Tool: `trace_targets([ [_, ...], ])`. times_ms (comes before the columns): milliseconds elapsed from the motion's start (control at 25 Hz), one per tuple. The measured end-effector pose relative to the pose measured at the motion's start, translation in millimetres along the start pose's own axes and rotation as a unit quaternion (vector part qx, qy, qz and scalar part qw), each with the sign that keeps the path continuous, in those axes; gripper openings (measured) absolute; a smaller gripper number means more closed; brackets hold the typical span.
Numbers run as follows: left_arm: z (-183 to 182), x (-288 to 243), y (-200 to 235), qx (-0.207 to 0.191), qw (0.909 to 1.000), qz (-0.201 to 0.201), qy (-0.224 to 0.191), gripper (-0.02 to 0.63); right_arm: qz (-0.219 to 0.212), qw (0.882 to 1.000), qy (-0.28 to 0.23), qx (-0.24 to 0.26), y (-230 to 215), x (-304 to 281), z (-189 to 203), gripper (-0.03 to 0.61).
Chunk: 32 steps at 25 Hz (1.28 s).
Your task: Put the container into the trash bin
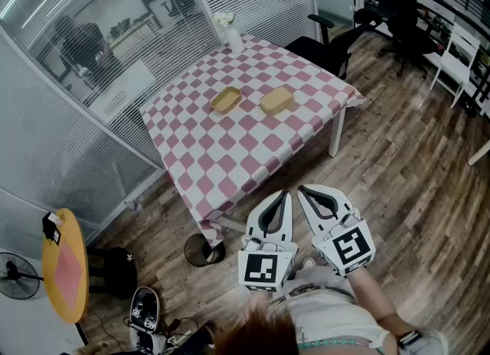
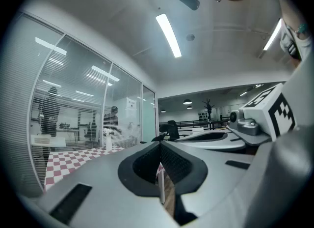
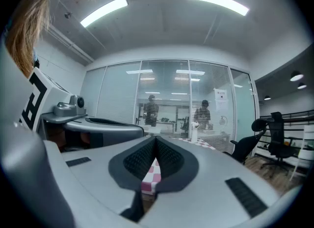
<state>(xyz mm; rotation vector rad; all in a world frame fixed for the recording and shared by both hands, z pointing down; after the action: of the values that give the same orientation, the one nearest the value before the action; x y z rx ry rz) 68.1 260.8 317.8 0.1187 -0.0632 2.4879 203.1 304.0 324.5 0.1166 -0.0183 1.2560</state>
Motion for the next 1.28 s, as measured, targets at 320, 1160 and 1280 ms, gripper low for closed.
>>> trace_targets([
  [320, 13.3, -6.8, -0.3, 0.010, 0.9998, -0.014, 0.011, 0.006, -0.007, 1.000, 0.007, -0.008, -11.7, -0.3, 10.8, -0.008],
  [1160, 38.2, -145.6, 90.9, 0.044, 0.9971, 0.063, 0.000, 0.006, 0.070, 0.997, 0.007, 0.003, -100.2, -118.1, 30.6, -0.008],
  [1280, 40.6, -169.1, 116.3, 0.044, 0.9961, 0.076, -0.005, 0.006, 0.079, 0.997, 0.005, 0.008, -113.5, -150.0, 32.0, -0.008],
])
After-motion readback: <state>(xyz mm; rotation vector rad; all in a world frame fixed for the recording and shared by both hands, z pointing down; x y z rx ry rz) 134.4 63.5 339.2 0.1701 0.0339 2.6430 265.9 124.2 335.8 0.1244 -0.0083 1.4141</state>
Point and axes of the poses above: the fingertips, and each gripper's own axes: x backward along the fingers, y to its left, z out of its underside, the point moved 10 cm from there along x, backward along the fingers, and after that the axes turned 8 degrees about -y, right-handed, at the moved point
